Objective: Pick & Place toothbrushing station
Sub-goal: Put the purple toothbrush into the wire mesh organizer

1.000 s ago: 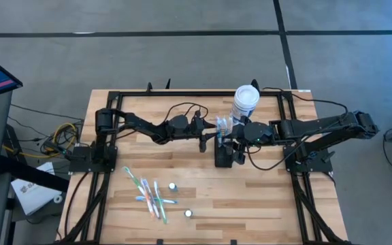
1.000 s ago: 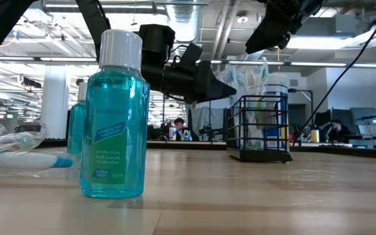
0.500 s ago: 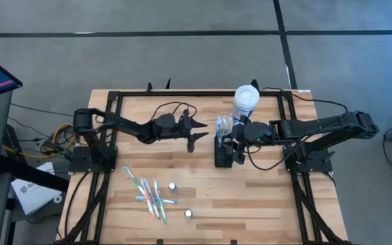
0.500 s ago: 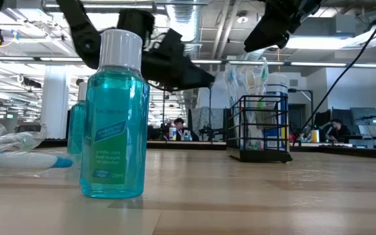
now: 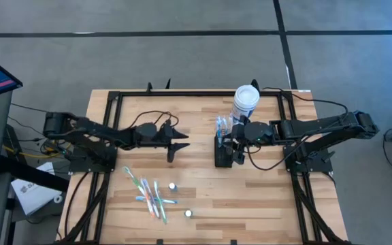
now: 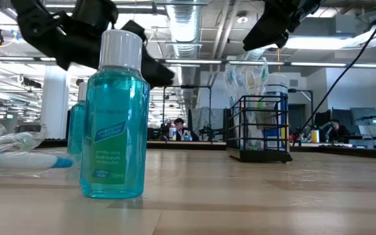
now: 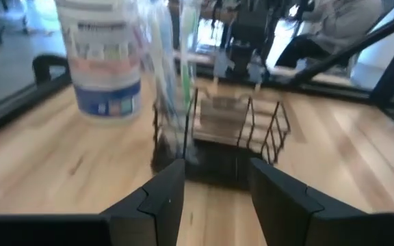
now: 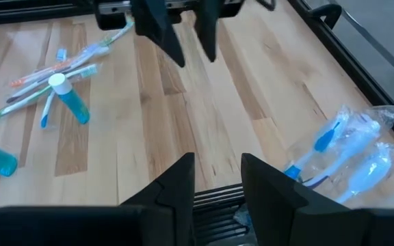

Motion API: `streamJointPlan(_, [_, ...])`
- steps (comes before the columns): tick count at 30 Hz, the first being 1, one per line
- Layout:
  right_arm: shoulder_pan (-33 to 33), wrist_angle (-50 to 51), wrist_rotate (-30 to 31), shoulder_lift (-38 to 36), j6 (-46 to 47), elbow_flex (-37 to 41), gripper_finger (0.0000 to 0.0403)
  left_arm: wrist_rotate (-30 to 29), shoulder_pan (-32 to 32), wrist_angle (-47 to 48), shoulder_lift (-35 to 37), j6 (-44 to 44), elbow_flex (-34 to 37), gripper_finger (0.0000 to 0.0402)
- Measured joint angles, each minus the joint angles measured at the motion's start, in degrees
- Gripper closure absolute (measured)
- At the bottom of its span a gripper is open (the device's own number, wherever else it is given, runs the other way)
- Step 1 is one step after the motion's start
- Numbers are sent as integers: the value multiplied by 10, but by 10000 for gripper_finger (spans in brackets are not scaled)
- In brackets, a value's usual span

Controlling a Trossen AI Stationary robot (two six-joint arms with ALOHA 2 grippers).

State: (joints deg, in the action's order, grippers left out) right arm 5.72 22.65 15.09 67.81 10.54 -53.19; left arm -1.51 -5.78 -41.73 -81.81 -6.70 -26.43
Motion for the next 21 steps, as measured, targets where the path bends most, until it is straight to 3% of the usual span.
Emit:
streamJointPlan(4, [0, -2, 0, 0, 0, 0, 292, -31, 32, 66, 23, -25, 8, 247])
streamJointPlan(13, [0, -7, 0, 0, 0, 0, 292, -33, 93, 175, 31, -125, 8, 247])
streamJointPlan(21, [3, -7, 0, 0, 0, 0, 292, -34, 118, 208, 31, -230, 8, 247])
